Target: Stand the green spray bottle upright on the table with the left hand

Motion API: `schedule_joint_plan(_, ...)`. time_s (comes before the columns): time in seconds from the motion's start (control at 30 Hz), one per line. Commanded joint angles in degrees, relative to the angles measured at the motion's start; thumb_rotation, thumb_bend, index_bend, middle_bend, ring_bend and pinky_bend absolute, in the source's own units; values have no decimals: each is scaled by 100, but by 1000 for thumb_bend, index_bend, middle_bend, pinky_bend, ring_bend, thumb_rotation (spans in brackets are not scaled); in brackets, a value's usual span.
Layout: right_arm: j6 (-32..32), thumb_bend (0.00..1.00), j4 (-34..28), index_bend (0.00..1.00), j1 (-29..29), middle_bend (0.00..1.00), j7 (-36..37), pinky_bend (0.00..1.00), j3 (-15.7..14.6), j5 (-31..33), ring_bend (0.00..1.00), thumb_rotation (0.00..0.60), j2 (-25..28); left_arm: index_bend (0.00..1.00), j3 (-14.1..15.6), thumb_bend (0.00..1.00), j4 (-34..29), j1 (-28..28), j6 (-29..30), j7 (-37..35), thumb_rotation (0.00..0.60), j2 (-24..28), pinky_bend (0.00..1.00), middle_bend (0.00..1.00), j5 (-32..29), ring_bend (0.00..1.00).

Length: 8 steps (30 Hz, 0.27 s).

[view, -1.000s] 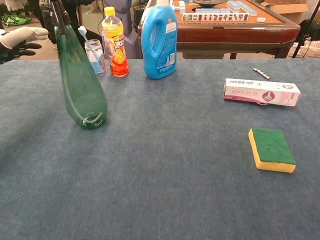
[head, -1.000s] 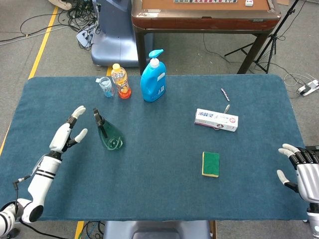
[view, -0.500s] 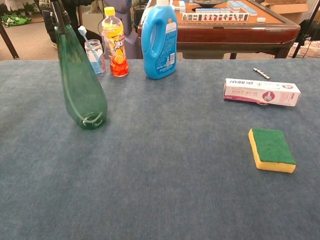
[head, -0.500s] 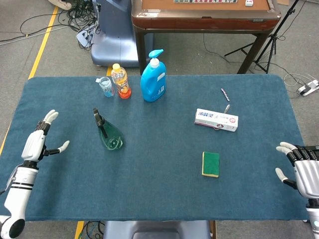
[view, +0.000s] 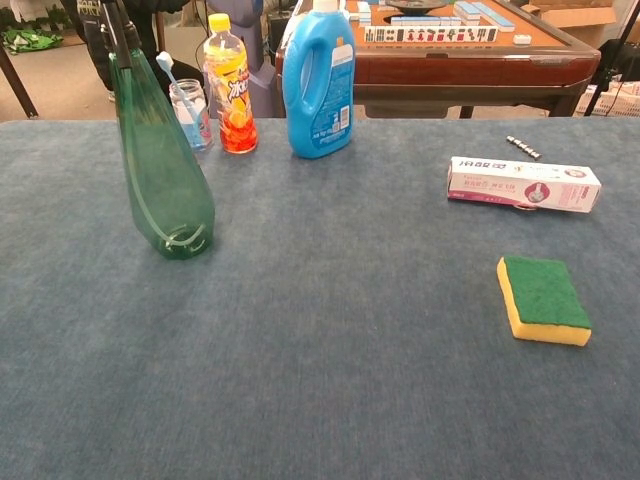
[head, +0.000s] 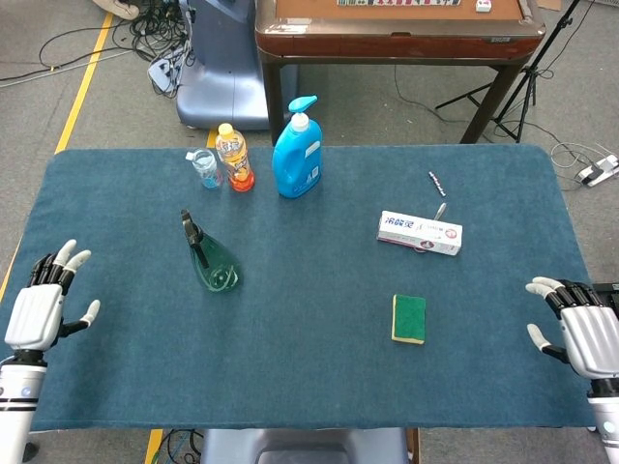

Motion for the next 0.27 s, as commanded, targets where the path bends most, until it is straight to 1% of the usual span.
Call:
schedule_joint_plan(0.03, -17, 299, -22, 289, 11, 272, -14, 222, -12, -7, 194, 600, 7, 133, 132, 374, -250, 223, 293, 451, 600, 12, 0, 17, 102, 0)
schedule_joint_plan(0.27, -4, 300, -74, 291, 6, 273, -67, 222, -41, -14, 194, 600, 9, 133, 148, 374, -392, 373, 480, 811, 600, -91, 0, 17, 171, 0)
